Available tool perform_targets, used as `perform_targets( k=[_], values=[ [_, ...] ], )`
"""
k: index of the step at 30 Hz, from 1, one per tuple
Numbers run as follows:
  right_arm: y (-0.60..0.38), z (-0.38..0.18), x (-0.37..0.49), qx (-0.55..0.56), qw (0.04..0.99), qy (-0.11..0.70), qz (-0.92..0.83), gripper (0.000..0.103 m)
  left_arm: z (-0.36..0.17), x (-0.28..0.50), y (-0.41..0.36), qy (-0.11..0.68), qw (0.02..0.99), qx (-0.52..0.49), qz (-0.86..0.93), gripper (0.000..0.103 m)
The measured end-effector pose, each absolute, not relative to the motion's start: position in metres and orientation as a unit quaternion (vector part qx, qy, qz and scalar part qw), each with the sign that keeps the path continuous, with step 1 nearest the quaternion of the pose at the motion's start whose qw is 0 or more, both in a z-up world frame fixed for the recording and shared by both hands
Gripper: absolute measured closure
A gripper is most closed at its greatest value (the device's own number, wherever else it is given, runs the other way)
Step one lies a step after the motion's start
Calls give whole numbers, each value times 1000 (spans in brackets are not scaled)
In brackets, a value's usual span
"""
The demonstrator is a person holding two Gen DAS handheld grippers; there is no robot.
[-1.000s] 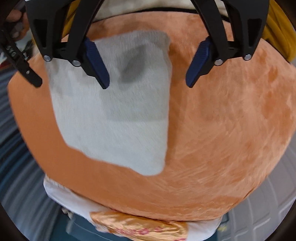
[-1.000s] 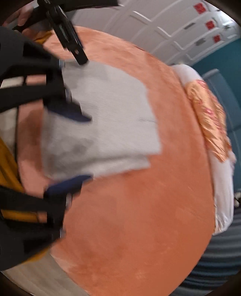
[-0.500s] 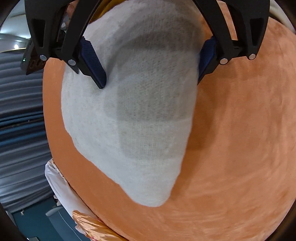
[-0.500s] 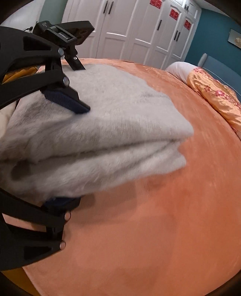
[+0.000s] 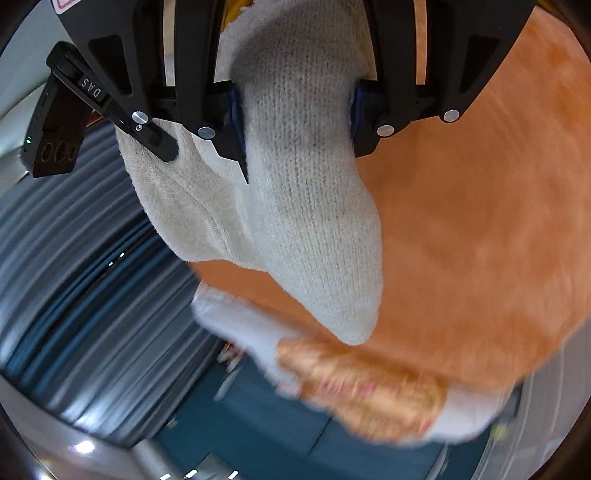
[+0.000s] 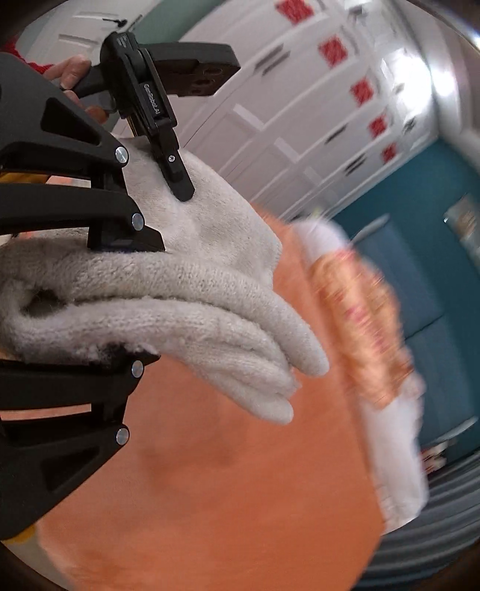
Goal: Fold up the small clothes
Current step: 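Grasp the ribbed hem with both tools and fold it up toward the collar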
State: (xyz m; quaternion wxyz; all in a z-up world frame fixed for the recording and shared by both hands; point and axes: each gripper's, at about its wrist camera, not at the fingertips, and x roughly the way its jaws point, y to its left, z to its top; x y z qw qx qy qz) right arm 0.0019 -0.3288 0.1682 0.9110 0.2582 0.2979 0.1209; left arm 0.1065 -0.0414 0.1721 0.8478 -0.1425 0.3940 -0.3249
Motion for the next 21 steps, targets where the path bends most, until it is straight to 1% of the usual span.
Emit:
perform_targets(
  k=[2,3,4,5,6,7,8,9,10,11,13,15,17,18,20,21],
  values=[
    [-319,179,14,261,912,286,134,71,190,111,-26,376,860,-130,-318,61],
    [-311,176,26,257,913,290,130,70,191,113,-19,372,866,-122,-311,56],
    [-306,168,35,255,912,298,124,66,187,119,-13,374,873,-106,-295,51],
    [-297,147,52,250,905,324,113,62,176,128,-8,385,876,-92,-276,45],
    [-295,126,58,250,899,347,100,60,159,136,2,401,873,-83,-264,41],
    [-290,102,67,248,889,375,86,58,131,147,9,429,868,-71,-240,40],
    [-282,68,77,234,873,423,56,59,103,156,17,457,862,-60,-212,40],
    [-274,50,77,216,866,450,30,60,75,160,27,483,853,-53,-188,40],
    [-271,34,73,196,862,468,10,65,58,161,35,500,849,-45,-165,42],
    [-266,26,66,186,861,474,4,65,44,159,45,514,844,-44,-146,44],
    [-258,29,52,193,864,465,16,66,31,149,66,520,838,-80,-144,44],
    [-250,45,49,177,876,449,19,71,36,139,77,511,842,-97,-142,44],
    [-241,61,53,153,889,431,24,79,47,131,77,496,852,-93,-140,44],
    [-238,65,59,144,891,430,30,81,53,129,69,486,860,-77,-137,44],
    [-229,68,70,123,894,430,34,91,55,130,46,480,865,-45,-138,44],
    [-224,63,77,107,892,438,33,92,53,130,32,477,868,-20,-134,44]
  ],
)
